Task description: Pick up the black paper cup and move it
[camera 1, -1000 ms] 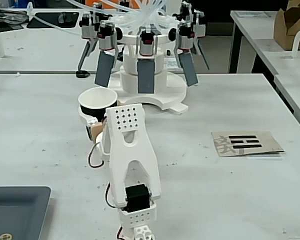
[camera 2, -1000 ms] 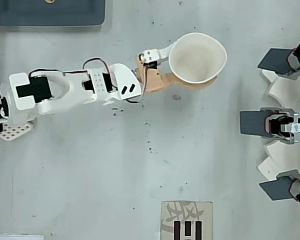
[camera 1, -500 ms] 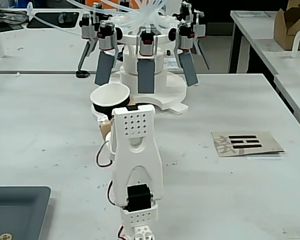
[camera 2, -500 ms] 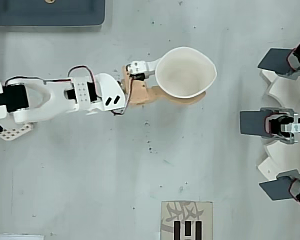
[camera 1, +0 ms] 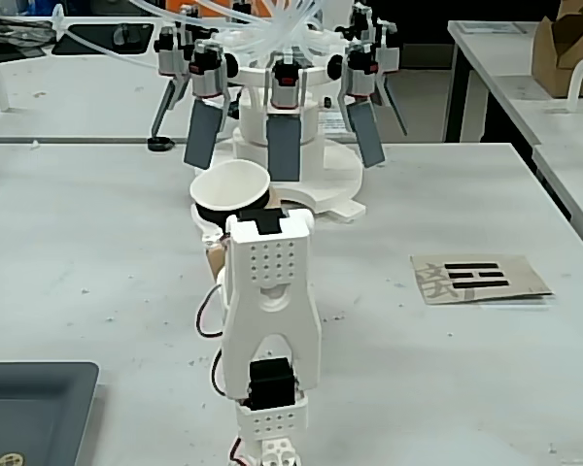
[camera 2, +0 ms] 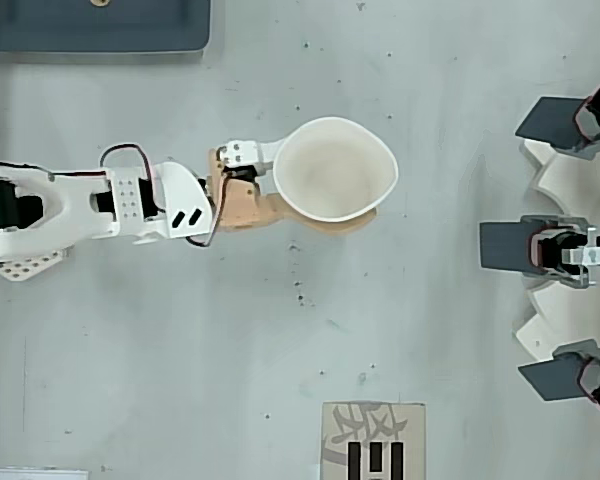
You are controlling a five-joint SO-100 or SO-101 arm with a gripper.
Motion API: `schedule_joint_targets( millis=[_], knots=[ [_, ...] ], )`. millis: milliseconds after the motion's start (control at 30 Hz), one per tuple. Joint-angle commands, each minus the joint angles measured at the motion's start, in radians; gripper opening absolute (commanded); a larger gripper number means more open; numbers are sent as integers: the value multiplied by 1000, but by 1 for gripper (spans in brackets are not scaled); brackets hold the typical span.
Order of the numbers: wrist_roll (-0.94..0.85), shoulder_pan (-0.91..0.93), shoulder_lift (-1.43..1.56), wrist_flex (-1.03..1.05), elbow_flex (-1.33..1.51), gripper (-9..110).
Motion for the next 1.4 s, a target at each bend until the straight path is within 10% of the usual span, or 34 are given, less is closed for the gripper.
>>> schedule_joint_targets(
  millis=[0,1367],
  knots=[
    [-3,18,86,-28,15,0],
    [166,195,213,150,15,4]
  ],
)
